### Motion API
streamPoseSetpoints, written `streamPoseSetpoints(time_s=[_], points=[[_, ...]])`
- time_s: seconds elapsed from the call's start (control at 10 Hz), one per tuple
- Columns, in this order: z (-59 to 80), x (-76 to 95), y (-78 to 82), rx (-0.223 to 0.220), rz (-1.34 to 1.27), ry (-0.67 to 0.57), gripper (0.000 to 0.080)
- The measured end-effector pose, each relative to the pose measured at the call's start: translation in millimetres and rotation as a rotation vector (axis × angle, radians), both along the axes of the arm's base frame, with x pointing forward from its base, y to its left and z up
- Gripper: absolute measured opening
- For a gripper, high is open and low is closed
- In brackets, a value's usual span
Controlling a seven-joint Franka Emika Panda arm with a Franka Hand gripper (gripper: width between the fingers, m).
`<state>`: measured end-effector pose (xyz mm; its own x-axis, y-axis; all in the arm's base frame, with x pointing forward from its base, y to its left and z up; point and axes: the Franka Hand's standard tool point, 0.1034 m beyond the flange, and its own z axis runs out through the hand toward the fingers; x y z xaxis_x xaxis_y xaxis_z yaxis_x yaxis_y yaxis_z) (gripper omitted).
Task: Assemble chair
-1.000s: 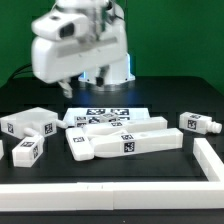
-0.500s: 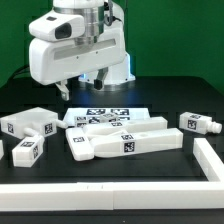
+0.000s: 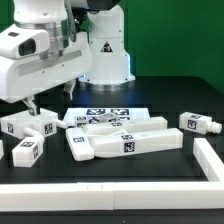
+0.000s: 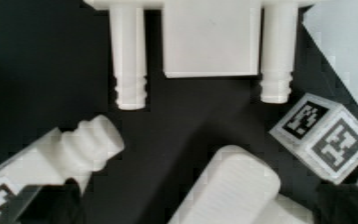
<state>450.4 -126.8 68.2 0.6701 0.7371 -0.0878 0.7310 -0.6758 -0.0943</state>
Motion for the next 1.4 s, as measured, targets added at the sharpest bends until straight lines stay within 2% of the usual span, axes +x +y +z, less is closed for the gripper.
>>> streamPoseSetpoints(time_s=[0.2,0.4,0.7,1.1,1.4], points=[[-2.0,-0.6,-0.8,0.000,-0.001,0.003,0.0649],[-20.9,8.0,-10.7,0.002,-0.029,0.009,0.0649],[-44.2,1.2,-17.4,0.013,-0.029,0.021,0.0649],[-48.5,0.7,-24.4,0.012,-0.033,0.027,0.0649],[-59.9,-2.3,-30.5,0.012,-0.035,0.030,0.0649]])
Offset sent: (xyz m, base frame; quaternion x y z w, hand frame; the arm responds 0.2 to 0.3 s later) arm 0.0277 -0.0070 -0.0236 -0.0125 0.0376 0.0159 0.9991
